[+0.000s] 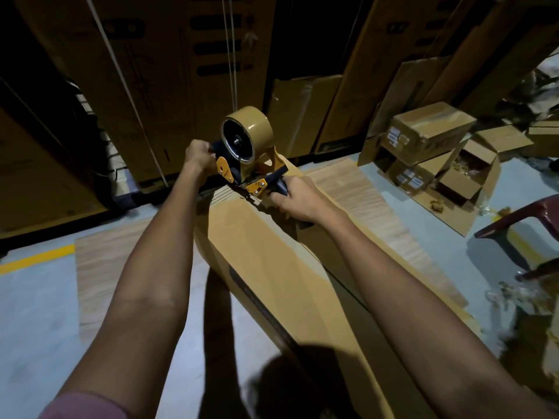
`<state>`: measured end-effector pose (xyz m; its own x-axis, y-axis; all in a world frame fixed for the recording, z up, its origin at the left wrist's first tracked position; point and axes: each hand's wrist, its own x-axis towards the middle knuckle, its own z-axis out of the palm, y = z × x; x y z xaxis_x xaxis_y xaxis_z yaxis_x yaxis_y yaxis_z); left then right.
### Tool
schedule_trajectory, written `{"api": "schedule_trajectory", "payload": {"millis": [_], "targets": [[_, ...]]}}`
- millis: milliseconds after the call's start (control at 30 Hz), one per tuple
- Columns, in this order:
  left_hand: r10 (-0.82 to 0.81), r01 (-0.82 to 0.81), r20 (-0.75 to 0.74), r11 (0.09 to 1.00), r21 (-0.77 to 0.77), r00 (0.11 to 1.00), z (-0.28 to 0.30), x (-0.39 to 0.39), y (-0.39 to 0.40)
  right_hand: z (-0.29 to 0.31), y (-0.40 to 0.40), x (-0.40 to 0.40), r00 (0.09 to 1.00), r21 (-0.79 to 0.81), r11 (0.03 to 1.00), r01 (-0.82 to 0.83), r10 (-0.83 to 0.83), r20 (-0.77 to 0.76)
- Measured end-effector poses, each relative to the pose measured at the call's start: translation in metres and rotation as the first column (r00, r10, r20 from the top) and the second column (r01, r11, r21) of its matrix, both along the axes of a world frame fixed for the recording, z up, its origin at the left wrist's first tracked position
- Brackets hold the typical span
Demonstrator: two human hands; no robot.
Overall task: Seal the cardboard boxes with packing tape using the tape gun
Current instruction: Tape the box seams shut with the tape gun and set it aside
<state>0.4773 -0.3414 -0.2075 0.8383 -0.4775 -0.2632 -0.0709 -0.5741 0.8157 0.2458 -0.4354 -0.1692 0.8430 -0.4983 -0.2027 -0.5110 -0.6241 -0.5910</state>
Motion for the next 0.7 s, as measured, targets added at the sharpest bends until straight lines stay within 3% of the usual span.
{"api": "schedule_trajectory", "payload": {"millis": [133,233,333,500,700], "targets": [[-0.005,0.002,-0.097,1.000,-0.030,0.995,-0.018,-0.013,0.002,-0.006,0.001,0.000,1.000,-0.004,1.000,0.022,-0.022,0.000],[-0.115,0.121,-0.221,0.992,0.014,0.968,-0.020,-0.023,0.007,-0.007,-0.001,-0.001,1.000,0.005,1.000,0.020,-0.020,-0.010],[-0.253,0.283,-0.196,0.949,0.139,0.947,-0.017,-0.023,0.011,-0.009,-0.002,-0.004,1.000,-0.007,1.000,-0.013,0.013,-0.019],[-0.146,0.147,-0.094,0.989,0.013,0.985,-0.014,-0.021,0.016,-0.018,-0.002,-0.007,0.999,-0.022,1.000,-0.010,0.009,-0.043],[-0.272,0.271,-0.165,0.962,-0.029,0.948,-0.010,-0.038,0.032,-0.015,-0.001,-0.008,1.000,0.008,1.000,0.010,-0.010,-0.004]]}}
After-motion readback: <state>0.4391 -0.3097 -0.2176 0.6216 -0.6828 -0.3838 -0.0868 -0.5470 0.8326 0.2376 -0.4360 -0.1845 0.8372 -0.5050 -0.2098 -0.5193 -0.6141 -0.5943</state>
